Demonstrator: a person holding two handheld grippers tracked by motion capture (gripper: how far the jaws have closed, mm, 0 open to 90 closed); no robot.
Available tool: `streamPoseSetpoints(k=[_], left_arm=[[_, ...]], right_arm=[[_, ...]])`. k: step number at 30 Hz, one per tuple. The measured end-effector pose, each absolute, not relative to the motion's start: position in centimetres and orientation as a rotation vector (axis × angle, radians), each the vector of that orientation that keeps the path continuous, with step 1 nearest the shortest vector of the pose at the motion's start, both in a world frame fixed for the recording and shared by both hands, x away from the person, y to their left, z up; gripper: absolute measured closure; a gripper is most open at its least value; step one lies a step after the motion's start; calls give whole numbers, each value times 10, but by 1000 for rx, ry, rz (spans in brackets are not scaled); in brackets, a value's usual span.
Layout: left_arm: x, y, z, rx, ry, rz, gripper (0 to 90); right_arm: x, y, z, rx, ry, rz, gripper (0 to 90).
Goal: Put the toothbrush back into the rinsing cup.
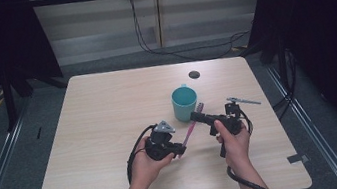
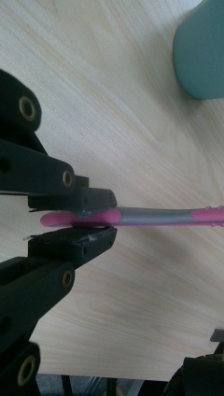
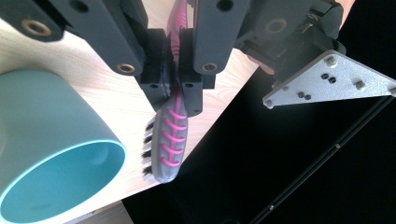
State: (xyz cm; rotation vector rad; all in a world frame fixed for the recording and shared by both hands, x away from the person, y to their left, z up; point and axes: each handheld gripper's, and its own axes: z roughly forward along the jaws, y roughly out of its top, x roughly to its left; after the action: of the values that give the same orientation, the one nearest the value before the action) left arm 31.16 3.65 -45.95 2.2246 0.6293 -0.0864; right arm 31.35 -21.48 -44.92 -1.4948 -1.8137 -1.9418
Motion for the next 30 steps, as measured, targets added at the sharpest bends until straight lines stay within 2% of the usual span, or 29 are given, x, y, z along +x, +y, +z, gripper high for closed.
streamPoseSetpoints(k=[5,11,16,20,30], left_arm=[[312,36,-462,2216,633,-89,785],[316,42,-465,2221,666,-53,481],[319,50,-469,2240,668,-30,341],[319,57,-473,2269,658,-1,285],[319,73,-480,2304,657,42,240]], right_arm=[[314,-215,-449,-1491,-1823,-1939,854],[314,-218,-442,-1463,-1853,-1954,854],[314,-221,-435,-1463,-1899,-1956,853],[315,-222,-433,-1463,-1924,-1964,853],[317,-222,-424,-1453,-2009,-1933,853]])
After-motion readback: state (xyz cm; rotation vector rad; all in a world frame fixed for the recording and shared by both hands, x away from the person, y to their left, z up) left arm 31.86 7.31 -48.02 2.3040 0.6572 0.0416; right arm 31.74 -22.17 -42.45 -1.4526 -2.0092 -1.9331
